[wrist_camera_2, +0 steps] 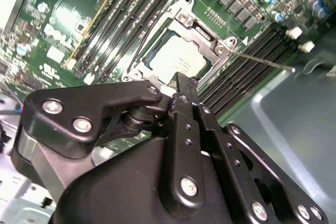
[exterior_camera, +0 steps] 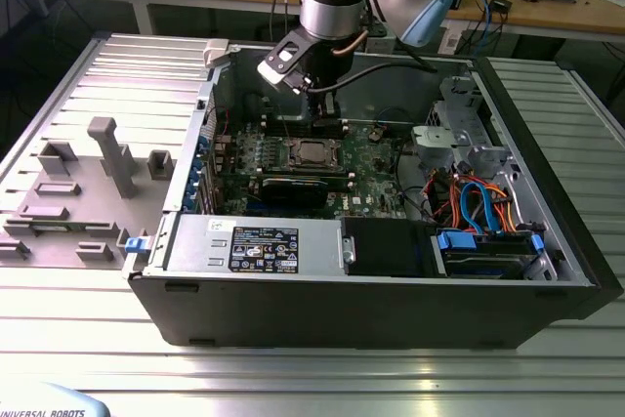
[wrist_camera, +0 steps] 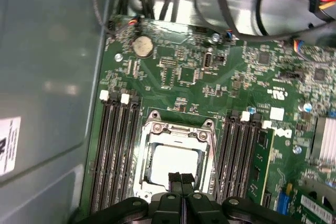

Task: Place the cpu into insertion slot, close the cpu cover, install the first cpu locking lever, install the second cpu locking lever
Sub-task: 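Install the first cpu locking lever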

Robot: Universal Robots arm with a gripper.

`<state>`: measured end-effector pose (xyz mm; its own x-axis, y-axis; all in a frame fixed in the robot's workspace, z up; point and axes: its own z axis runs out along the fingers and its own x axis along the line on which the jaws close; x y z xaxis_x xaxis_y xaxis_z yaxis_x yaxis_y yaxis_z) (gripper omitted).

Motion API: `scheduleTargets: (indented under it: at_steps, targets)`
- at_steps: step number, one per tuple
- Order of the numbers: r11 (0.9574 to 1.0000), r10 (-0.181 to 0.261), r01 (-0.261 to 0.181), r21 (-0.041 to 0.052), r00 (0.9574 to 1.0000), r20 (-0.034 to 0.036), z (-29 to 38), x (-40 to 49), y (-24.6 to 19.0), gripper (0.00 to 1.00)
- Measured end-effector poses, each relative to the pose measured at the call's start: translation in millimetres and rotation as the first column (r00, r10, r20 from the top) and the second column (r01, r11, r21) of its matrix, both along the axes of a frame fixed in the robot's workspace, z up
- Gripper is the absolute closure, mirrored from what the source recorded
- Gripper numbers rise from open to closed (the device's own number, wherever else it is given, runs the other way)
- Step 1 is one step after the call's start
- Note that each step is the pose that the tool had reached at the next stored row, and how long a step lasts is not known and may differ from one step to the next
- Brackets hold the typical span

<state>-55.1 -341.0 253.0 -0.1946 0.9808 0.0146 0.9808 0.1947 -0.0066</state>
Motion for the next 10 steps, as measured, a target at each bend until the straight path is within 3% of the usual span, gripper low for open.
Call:
scheduleTargets:
  at_steps: [10]
  targets:
    - [0.9999,0.015,-0.015,0.0,0.9999,0.0,0.0,0.0,0.0,0.89]
